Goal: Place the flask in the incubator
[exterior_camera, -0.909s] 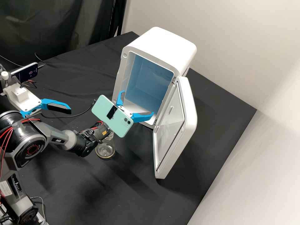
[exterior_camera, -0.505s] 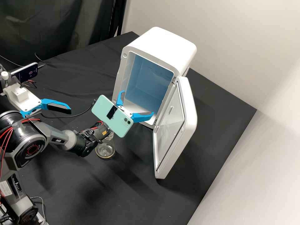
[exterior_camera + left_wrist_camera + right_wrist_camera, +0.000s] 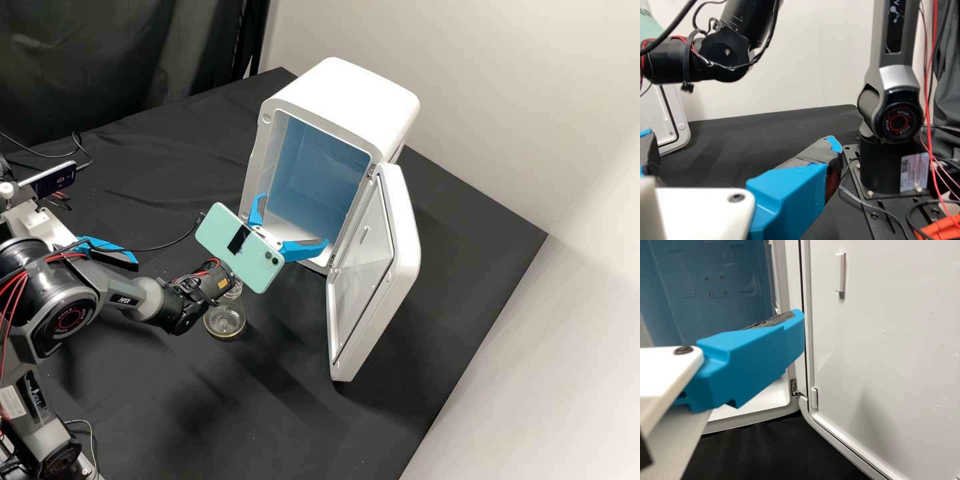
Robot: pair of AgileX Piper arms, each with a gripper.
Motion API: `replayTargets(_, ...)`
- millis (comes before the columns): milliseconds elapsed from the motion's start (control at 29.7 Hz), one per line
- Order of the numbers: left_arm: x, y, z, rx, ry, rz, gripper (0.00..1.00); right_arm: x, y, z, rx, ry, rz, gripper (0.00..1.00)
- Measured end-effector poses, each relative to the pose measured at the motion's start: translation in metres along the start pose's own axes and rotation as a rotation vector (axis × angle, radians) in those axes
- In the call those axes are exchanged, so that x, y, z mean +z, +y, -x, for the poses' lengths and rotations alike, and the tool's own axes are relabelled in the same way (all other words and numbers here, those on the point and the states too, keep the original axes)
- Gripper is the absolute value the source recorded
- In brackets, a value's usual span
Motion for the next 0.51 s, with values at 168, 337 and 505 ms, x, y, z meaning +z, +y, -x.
replayTargets(168,-0.005,-0.0071,0.016,0.007,0.004,-0.003,1.0,0.0,0.0,0.0,0.0,0.0,0.0,1.0)
replayTargets(337,-0.013,-0.0084,0.031,0.006,0.027,0.002,1.0,0.0,0.0,0.0,0.0,0.0,0.0,1.0)
replayTargets(505,-0.021,-0.0098,0.049,-0.007,0.053,0.026,1.0,0.0,0.0,0.0,0.0,0.0,0.0,1.0)
